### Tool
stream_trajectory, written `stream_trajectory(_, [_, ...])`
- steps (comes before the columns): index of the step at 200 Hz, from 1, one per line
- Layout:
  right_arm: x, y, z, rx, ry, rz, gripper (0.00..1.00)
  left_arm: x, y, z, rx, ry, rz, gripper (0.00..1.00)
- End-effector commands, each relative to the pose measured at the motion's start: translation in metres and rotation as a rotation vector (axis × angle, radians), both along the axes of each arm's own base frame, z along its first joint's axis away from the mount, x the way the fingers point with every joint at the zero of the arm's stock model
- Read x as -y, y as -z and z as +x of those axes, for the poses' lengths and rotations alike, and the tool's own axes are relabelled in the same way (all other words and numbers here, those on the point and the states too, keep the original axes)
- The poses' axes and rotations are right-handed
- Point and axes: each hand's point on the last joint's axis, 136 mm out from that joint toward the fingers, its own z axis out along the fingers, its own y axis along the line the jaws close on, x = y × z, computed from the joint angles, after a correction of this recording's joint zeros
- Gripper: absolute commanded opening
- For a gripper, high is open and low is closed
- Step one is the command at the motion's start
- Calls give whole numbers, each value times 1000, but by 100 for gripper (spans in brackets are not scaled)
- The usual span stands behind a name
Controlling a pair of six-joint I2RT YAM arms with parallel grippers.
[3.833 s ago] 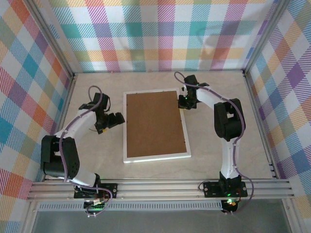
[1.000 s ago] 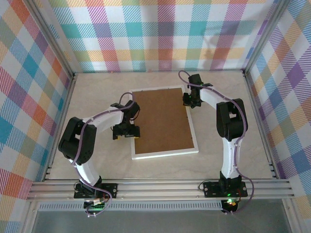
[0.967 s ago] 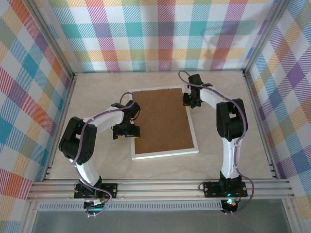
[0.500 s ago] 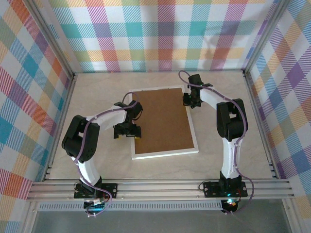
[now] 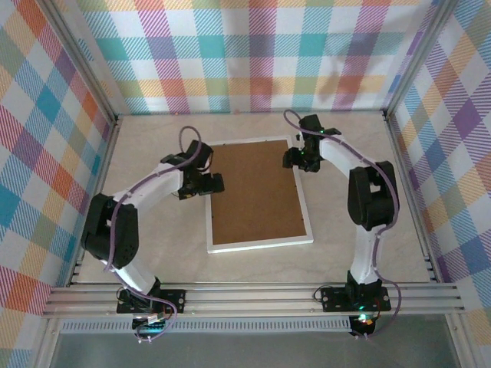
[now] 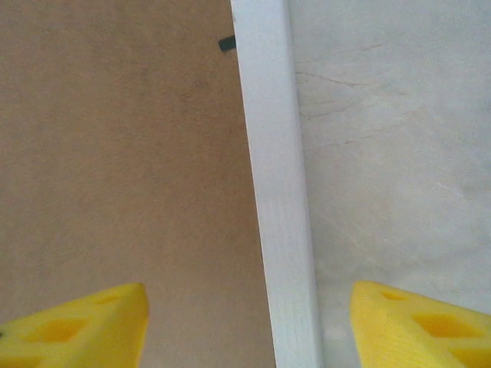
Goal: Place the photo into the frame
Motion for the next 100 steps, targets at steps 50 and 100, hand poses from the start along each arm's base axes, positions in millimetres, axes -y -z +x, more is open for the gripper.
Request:
stream_trajectory(50, [18,4,-91,-102,-16,32,99,-3,16,41,149,-113,-267,100])
stream_trajectory(100, [16,21,-159,-207,-61,88,99,29,39,50,149,-58,-420,99])
